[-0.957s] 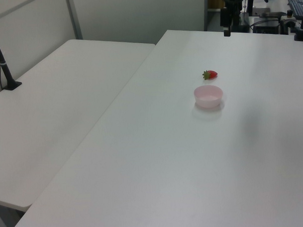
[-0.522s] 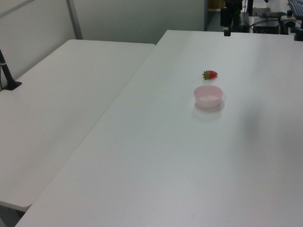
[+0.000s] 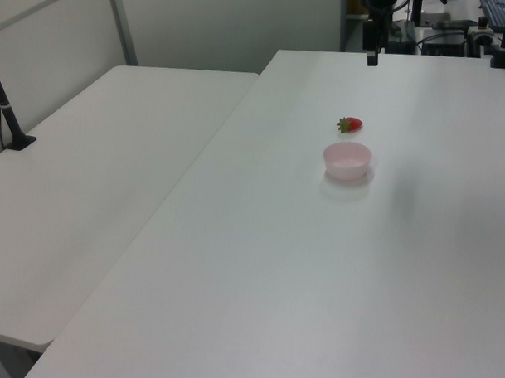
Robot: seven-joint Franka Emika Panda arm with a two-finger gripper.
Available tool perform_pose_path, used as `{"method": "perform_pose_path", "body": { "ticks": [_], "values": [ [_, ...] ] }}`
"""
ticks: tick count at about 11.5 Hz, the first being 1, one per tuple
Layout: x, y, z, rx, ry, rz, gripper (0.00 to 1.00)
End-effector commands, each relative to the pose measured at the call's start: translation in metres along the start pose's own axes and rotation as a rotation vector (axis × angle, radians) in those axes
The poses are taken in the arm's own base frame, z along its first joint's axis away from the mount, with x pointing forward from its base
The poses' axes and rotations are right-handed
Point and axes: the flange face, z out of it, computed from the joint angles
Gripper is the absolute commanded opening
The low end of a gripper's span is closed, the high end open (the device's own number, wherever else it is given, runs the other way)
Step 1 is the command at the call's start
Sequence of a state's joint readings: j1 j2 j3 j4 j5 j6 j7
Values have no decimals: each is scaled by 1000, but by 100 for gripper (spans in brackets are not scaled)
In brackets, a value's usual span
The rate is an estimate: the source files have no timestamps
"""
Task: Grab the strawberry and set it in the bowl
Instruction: 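Lower the open gripper onto the red strawberry beside the bowl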
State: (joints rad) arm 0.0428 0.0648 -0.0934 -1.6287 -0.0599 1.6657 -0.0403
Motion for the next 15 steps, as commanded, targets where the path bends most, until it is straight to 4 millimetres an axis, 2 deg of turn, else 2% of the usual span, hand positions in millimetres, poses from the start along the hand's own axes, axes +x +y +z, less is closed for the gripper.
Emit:
{"method": "perform_pose_path", "body": {
  "ticks": [1,3,4,7,10,12,13,15],
  "values": [
    [22,55,29,-13,52,-18,100],
    [36,101,49,-27,118,-98,100],
    [45,114,67,-39,130,-142,100],
    [63,148,143,-55,72,-411,100],
    [75,149,188,-55,50,-457,100],
    [90,138,224,-66,66,-470,98],
    [95,133,239,-76,65,-484,89],
    [99,129,252,-87,65,-497,65]
  ]
}}
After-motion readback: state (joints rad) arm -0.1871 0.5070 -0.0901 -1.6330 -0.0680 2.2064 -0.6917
